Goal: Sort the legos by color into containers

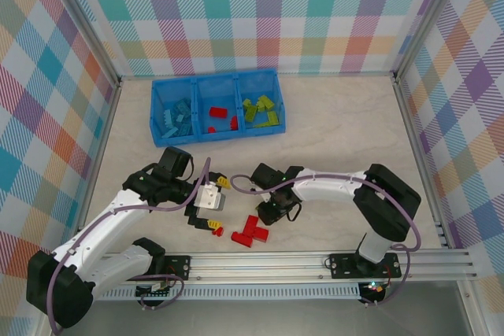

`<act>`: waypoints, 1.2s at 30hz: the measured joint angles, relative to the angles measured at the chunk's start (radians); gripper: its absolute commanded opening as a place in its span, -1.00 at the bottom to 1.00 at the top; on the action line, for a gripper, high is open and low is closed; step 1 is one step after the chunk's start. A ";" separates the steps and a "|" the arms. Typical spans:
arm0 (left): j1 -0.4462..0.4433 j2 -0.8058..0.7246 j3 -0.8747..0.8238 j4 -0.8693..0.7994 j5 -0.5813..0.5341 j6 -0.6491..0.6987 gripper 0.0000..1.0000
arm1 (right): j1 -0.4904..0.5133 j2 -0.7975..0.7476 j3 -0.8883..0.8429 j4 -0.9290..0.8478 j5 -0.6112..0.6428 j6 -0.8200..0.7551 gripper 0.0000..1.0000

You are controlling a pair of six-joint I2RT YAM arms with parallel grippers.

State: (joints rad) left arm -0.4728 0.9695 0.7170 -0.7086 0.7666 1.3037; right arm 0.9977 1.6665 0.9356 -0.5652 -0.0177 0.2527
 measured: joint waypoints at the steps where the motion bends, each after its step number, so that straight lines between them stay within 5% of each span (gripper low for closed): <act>1: 0.000 0.000 0.000 0.000 0.000 0.001 1.00 | 0.003 -0.005 -0.004 0.006 0.009 0.002 -0.35; 7: 0.000 0.000 0.000 0.000 0.000 0.003 1.00 | -0.018 -0.103 -0.060 0.070 0.041 0.018 -0.39; 15: 0.000 0.000 0.000 0.000 0.009 0.003 1.00 | -0.168 -0.222 0.024 0.130 0.018 0.031 -0.41; 25: 0.014 0.000 0.000 0.032 0.063 -0.066 1.00 | -0.373 0.118 0.550 0.210 0.019 0.016 -0.41; 30: 0.019 -0.018 -0.003 0.156 0.049 -0.226 1.00 | -0.417 0.295 0.704 0.213 0.042 0.016 -0.17; 36: 0.019 -0.057 -0.007 0.368 -0.066 -0.586 1.00 | -0.433 0.383 0.766 0.193 0.035 0.011 0.04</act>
State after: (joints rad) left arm -0.4534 0.9123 0.7097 -0.3405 0.7006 0.7174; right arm 0.5648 2.0491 1.7016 -0.3721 0.0177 0.2638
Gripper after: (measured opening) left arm 0.998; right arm 0.506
